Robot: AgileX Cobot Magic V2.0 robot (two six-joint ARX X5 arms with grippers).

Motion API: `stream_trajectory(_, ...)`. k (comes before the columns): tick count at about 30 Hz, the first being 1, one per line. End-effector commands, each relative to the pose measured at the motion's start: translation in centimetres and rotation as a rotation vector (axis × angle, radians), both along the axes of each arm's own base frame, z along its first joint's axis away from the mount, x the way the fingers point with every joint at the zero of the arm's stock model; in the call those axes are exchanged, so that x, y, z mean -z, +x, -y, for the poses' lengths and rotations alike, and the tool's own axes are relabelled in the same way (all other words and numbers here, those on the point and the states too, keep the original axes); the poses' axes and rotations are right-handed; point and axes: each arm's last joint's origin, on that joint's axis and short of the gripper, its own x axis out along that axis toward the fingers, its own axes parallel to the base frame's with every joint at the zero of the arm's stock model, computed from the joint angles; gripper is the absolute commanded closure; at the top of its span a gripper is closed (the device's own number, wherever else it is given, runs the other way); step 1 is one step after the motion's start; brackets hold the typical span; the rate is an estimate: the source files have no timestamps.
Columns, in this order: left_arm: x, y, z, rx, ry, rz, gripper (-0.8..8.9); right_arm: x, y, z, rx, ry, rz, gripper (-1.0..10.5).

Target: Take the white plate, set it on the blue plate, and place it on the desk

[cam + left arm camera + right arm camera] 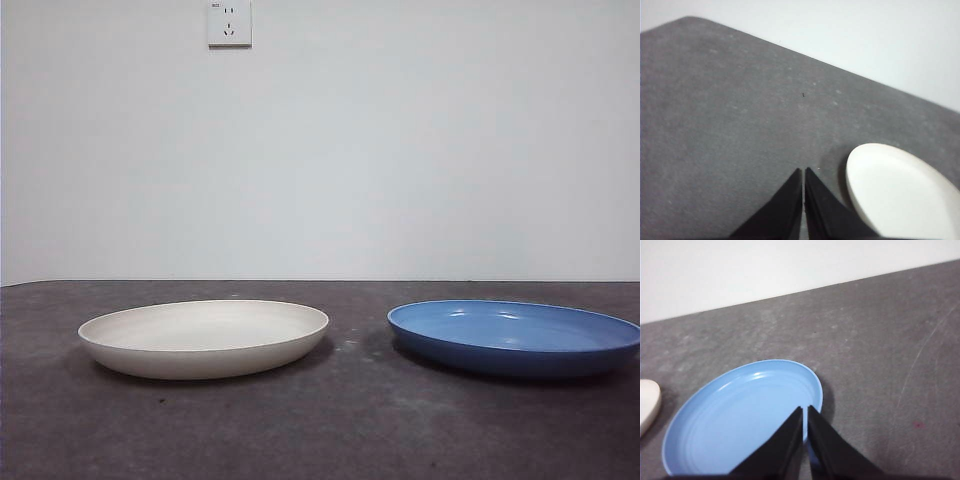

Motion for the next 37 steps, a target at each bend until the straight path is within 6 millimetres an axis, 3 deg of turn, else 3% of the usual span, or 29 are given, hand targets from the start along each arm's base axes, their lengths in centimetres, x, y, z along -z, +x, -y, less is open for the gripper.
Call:
stream_trajectory(1, 0.3, 0.0, 0.0, -0.020, -0.104, -0.024, 8.04, -0.7, -0.1, 0.0, 0.009, 0.069, 0.010, 9.4)
stream_trajectory(8, -2.5, -0.6, 0.0, -0.021, -0.142, 0.049, 8.04, -3.9, -0.8, 0.0, 0.006, 0.071, 0.103, 9.4)
stream_trajectory(20, -9.8, -2.5, 0.0, -0.001, -0.055, 0.116, 8.04, -11.3, -3.5, 0.0, 0.004, 0.042, 0.210, 9.4)
stream_trajectory(28, -14.7, -1.8, 0.3, 0.126, 0.073, 0.012, 8.05, -15.4, -3.3, 0.0, -0.019, -0.046, 0.084, 9.4)
stream_trajectory(37, -17.2, 1.1, 1.0, 0.423, 0.100, -0.190, 8.05, -18.2, -0.5, -0.5, -0.222, -0.125, -0.177, 9.4)
